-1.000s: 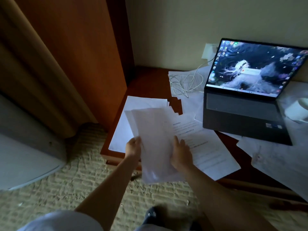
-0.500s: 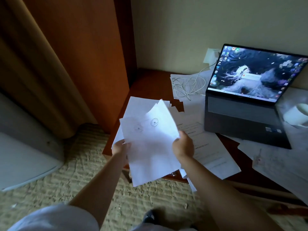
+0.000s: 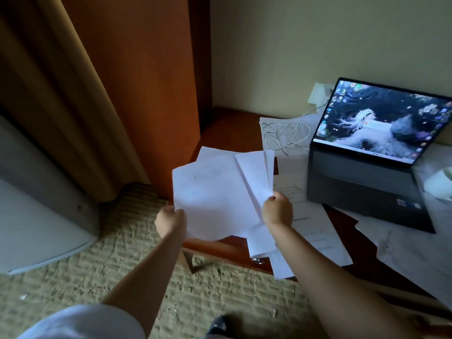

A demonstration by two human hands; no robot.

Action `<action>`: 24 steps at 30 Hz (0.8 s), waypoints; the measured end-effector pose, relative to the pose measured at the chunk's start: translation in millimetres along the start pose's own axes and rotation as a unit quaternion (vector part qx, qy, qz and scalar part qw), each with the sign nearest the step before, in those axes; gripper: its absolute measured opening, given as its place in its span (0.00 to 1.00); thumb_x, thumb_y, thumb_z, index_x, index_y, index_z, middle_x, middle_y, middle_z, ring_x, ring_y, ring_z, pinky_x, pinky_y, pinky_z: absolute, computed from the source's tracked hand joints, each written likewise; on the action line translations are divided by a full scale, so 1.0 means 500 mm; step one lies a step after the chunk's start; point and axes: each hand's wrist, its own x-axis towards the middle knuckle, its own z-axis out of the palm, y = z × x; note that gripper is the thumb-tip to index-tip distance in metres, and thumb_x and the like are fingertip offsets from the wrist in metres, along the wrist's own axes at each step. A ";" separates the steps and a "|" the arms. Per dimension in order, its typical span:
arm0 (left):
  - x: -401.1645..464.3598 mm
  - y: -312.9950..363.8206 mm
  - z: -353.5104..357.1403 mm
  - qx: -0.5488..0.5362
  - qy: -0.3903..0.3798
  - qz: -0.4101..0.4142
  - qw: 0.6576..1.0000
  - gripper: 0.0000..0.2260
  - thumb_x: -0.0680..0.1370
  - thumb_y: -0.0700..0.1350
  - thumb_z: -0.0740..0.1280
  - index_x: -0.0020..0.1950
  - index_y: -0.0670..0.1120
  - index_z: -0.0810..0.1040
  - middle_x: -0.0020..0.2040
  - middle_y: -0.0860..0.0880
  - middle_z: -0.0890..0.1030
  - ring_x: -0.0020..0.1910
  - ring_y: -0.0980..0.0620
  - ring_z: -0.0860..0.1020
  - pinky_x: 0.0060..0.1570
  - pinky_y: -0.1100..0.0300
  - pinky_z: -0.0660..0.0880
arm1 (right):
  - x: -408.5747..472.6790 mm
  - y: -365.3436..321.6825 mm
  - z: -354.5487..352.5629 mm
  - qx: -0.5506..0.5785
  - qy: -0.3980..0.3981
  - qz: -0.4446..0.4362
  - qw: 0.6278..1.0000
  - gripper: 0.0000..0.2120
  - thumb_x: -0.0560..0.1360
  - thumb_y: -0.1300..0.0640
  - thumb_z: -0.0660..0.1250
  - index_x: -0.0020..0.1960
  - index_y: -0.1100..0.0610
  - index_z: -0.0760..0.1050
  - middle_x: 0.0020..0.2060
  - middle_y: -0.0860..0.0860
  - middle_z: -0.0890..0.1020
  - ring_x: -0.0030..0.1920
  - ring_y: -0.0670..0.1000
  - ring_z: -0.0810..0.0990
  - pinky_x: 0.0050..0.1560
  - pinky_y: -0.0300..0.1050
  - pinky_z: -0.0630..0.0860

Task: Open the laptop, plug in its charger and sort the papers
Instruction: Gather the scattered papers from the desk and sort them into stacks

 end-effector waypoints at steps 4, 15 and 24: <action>0.007 0.007 -0.005 -0.010 -0.013 -0.012 1.000 0.20 0.72 0.39 0.62 0.62 0.31 0.74 0.59 0.31 0.76 0.59 0.32 0.74 0.56 0.38 0.72 | -0.025 -0.049 -0.031 -0.058 0.151 -0.104 0.981 0.13 0.78 0.63 0.58 0.60 0.59 0.76 0.44 0.60 0.83 0.44 0.62 0.81 0.37 0.46 0.70; -0.035 -0.020 0.003 -0.098 -0.150 0.043 0.983 0.31 0.70 0.27 0.59 0.70 0.48 0.68 0.31 0.48 0.67 0.28 0.53 0.65 0.24 0.64 0.64 | -0.097 -0.116 0.078 -0.181 -0.191 -0.294 0.919 0.11 0.76 0.63 0.57 0.36 0.55 0.70 0.30 0.53 0.73 0.34 0.56 0.71 0.28 0.41 0.58; -0.020 -0.039 0.002 -0.276 -0.184 -0.085 0.940 0.15 0.80 0.43 0.60 0.66 0.43 0.73 0.47 0.31 0.77 0.36 0.49 0.76 0.34 0.61 0.72 | -0.087 -0.068 0.148 -0.001 -0.189 -0.089 0.978 0.18 0.75 0.56 0.62 0.27 0.55 0.70 0.26 0.54 0.72 0.33 0.56 0.71 0.34 0.44 0.61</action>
